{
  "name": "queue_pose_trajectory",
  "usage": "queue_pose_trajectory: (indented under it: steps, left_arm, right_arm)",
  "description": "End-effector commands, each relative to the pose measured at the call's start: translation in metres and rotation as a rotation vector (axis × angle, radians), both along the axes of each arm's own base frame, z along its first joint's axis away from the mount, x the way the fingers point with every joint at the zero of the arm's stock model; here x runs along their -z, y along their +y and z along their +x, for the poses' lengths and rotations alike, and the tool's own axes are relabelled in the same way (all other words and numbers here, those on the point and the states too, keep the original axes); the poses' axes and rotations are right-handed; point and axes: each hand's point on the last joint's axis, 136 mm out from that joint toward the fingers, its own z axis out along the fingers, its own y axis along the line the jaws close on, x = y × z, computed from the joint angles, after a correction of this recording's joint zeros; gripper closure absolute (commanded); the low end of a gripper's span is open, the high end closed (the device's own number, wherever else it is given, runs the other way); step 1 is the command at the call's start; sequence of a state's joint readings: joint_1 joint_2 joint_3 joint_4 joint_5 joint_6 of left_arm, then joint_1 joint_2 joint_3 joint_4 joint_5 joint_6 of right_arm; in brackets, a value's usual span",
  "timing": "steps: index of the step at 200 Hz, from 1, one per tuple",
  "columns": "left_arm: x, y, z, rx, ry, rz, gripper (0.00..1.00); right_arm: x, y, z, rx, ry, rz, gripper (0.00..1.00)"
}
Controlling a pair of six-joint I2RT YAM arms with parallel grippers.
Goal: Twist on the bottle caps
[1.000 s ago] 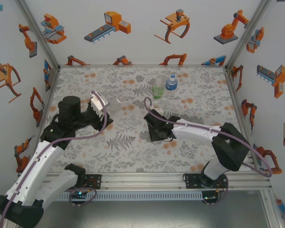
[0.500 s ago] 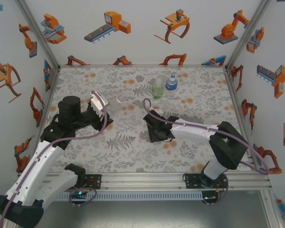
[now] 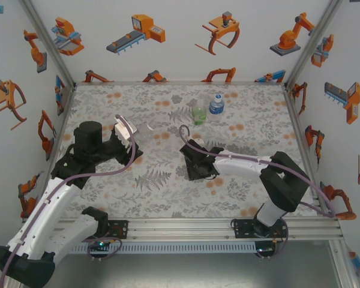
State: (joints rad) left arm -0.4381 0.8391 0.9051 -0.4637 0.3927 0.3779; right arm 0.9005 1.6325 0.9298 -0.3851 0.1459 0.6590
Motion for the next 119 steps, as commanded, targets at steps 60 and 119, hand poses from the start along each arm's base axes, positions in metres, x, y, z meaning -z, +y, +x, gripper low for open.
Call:
queue_pose_trajectory:
  steps: [60,119]
  left_arm:
    - [-0.007,-0.002,0.000,0.012,-0.018,0.003,0.85]
    - [-0.004,-0.002,0.002,0.007,-0.006,0.010,0.85]
  right_arm:
    - [0.002,0.009,-0.004,0.031,0.031,0.084,0.74]
    - [0.002,0.024,0.005,0.143,0.158,0.530,0.74]
